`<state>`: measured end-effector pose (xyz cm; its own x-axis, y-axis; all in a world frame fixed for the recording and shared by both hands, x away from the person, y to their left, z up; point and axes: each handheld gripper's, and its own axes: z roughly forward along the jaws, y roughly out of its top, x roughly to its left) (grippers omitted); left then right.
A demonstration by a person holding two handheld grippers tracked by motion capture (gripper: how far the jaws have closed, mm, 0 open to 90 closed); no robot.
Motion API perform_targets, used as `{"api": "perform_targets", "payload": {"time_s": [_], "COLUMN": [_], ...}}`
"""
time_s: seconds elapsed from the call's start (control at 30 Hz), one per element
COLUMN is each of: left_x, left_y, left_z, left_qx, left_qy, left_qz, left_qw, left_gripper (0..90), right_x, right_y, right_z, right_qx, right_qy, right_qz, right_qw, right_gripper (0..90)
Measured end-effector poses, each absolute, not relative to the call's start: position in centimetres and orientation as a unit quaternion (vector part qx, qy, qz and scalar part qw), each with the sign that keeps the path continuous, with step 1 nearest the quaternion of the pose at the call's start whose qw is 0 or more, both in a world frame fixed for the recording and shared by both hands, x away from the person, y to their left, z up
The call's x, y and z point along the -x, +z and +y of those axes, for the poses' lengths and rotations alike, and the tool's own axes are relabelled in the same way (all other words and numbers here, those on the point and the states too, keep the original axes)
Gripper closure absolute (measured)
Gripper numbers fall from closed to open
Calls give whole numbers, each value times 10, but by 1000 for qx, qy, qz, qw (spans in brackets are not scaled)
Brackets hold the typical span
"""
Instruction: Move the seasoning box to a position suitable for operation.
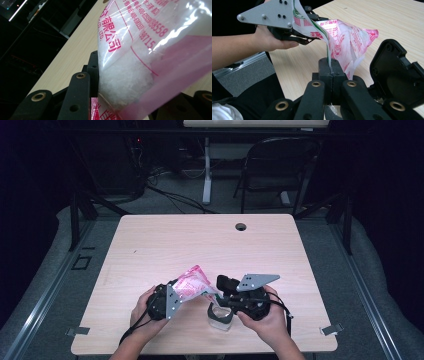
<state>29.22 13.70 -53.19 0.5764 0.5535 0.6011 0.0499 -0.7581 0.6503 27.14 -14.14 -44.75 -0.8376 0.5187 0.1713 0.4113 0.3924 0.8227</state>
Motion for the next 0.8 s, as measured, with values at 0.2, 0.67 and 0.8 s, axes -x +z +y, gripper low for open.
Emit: {"api": "perform_targets", "payload": {"time_s": [0.2,0.67,0.8], "left_x": [-291,-288,-288], "left_y": [-532,-532,-532], "left_z": [137,136,136], "left_qx": [-836,-835,-834], "left_qy": [434,451,453], "left_qz": [169,151,151], "left_qw": [290,277,275], "left_gripper": [679,679,679], "right_x": [-271,-269,-269], "right_y": [-449,-451,-451], "right_z": [-142,-142,-143], "right_qx": [-283,-285,-286], "right_qy": [471,463,463], "right_qz": [834,838,838], "right_qw": [54,49,48], "right_gripper": [900,900,900]}}
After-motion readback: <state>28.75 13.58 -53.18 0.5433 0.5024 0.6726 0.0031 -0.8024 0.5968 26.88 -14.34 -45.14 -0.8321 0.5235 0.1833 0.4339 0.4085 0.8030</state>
